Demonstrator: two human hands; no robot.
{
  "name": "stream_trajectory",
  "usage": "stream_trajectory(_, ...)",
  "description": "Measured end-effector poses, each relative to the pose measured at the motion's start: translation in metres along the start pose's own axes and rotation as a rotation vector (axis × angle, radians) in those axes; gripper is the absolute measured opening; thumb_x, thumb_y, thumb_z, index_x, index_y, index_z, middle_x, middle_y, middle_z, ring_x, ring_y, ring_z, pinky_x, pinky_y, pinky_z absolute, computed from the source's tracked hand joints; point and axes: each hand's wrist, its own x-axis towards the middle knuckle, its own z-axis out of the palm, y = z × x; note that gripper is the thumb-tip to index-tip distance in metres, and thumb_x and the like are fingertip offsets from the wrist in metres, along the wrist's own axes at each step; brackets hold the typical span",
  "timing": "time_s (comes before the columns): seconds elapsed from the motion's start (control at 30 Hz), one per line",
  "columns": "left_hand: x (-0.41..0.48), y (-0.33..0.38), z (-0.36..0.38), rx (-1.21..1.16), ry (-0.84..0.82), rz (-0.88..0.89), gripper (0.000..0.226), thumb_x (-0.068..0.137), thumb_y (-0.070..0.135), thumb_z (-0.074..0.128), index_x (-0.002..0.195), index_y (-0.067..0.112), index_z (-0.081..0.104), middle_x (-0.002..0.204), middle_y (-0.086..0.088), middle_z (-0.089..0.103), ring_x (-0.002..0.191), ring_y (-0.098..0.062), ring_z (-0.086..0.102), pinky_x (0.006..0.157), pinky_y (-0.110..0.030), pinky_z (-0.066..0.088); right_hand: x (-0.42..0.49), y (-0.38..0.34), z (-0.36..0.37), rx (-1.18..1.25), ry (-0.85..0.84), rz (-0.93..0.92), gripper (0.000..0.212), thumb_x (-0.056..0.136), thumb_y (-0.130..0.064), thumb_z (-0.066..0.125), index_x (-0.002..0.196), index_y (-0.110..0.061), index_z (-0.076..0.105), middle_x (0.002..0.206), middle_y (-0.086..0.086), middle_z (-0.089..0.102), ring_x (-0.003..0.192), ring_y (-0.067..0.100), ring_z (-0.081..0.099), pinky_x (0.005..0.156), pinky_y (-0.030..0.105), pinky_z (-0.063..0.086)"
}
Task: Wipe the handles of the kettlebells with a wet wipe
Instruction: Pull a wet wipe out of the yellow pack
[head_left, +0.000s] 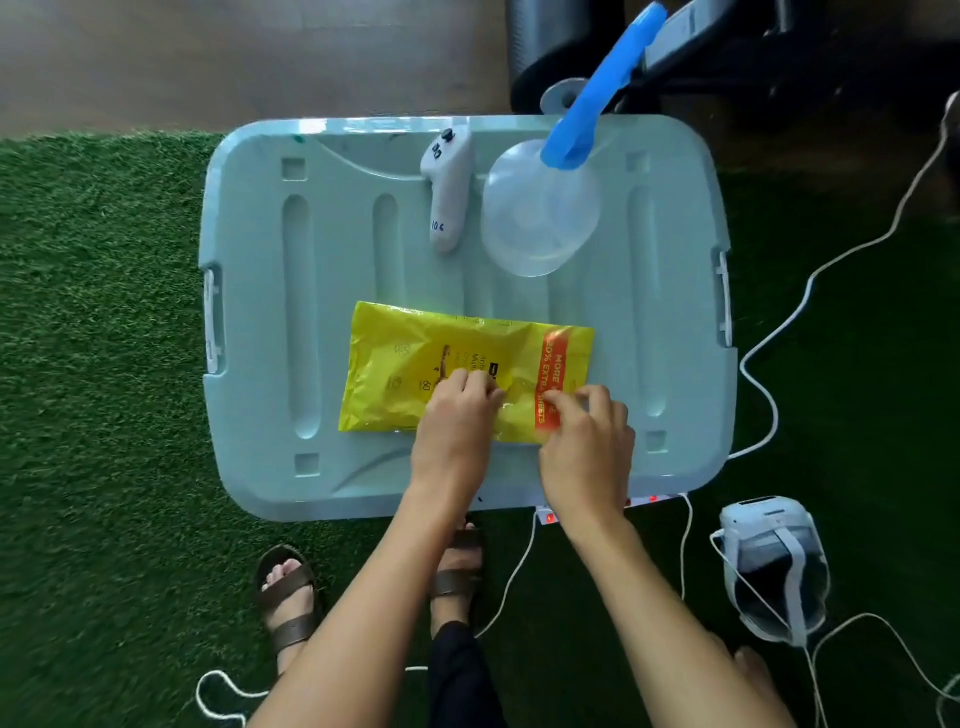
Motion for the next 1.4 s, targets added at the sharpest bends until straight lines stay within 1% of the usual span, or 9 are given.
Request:
stream_trajectory(0.07,-0.003,0.000,-0.011,-0.151,0.034,-0.106,0.016,0.102,0.022,0.060,0.100,0.009,0.066,0.093,-0.003,0.063,0.081,-0.017,0.055,0.069,-0.023,0.038,0.002,0.000,0.003,-0.015,0.005,0.004,0.037,0.088,-0.009,0.065,0.121,-0.026,0.069,0.121,0.003,0.058,0.110,0.028,0.049,0.091,0.041,0.042)
stream_trajectory(0.23,-0.014,-0.031,-0.048,-0.601,0.221,-0.526,0.013,0.105,0.031,0.055,0.096,0.026,0.063,0.085,0.005,0.070,0.070,-0.004,0.069,0.069,-0.029,0.052,0.004,-0.004,0.007,-0.014,0.111,0.027,0.021,0.087,-0.016,0.065,0.104,-0.026,0.073,0.109,0.001,0.060,0.103,0.026,0.051,0.098,0.044,0.037)
stream_trajectory(0.37,-0.023,-0.057,-0.073,-0.871,0.344,-0.772,0.016,0.106,0.033,0.051,0.096,0.027,0.062,0.087,0.002,0.067,0.068,0.000,0.066,0.064,-0.022,0.051,0.010,-0.021,0.004,0.082,0.201,-0.142,0.010,0.085,-0.020,0.074,0.094,-0.024,0.076,0.092,0.002,0.061,0.088,0.027,0.053,0.079,0.039,0.043)
stream_trajectory(0.6,-0.020,-0.065,-0.079,-0.946,0.320,-0.781,0.015,0.106,0.029,0.053,0.096,0.022,0.062,0.089,-0.002,0.069,0.071,-0.005,0.069,0.065,-0.019,0.055,0.035,-0.068,0.019,0.192,-0.152,-0.306,0.014,0.091,-0.032,0.071,0.103,-0.031,0.080,0.084,-0.003,0.062,0.082,0.023,0.064,0.061,0.024,0.035)
stream_trajectory(0.77,-0.020,-0.074,-0.066,-0.936,0.335,-0.825,0.014,0.105,0.030,0.053,0.096,0.023,0.061,0.104,-0.007,0.070,0.100,-0.021,0.071,0.076,-0.032,0.059,0.055,-0.087,0.014,0.119,-0.367,-0.267,0.015,0.086,-0.036,0.076,0.098,-0.030,0.081,0.101,-0.007,0.076,0.094,0.016,0.070,0.068,0.022,0.044)
stream_trajectory(0.87,-0.024,-0.078,-0.058,-1.030,0.366,-0.909,0.015,0.108,0.027,0.046,0.099,0.019,0.055,0.111,-0.009,0.065,0.107,-0.019,0.067,0.078,-0.032,0.061,0.060,-0.090,0.011,0.149,-0.481,-0.210,0.015,0.083,-0.035,0.080,0.096,-0.029,0.081,0.100,-0.008,0.078,0.092,0.011,0.071,0.079,0.027,0.056)
stream_trajectory(1.07,-0.026,-0.087,-0.052,-0.982,0.409,-0.922,0.017,0.109,0.028,0.044,0.102,0.016,0.053,0.115,-0.014,0.063,0.096,-0.014,0.068,0.070,-0.023,0.060,0.049,-0.105,0.015,0.019,-0.339,-0.210,0.010,0.082,-0.032,0.080,0.090,-0.028,0.081,0.096,-0.007,0.078,0.092,0.017,0.071,0.081,0.029,0.056)
stream_trajectory(1.3,-0.025,-0.088,-0.054,-1.061,0.394,-0.924,0.018,0.110,0.025,0.042,0.102,0.013,0.052,0.110,-0.013,0.060,0.098,-0.014,0.065,0.068,-0.021,0.060,0.039,-0.104,0.020,-0.123,-0.336,-0.342,0.016,0.097,-0.030,0.063,0.101,-0.020,0.074,0.109,0.003,0.062,0.108,0.028,0.057,0.094,0.043,0.047)
stream_trajectory(1.4,-0.025,-0.091,-0.052,-1.080,0.370,-0.914,0.017,0.110,0.025,0.042,0.099,0.016,0.053,0.120,-0.022,0.059,0.107,-0.021,0.065,0.071,-0.024,0.061,0.037,-0.100,0.020,-0.088,-0.304,-0.352,0.010,0.092,-0.029,0.070,0.097,-0.021,0.075,0.105,0.002,0.062,0.106,0.028,0.059,0.091,0.043,0.050)
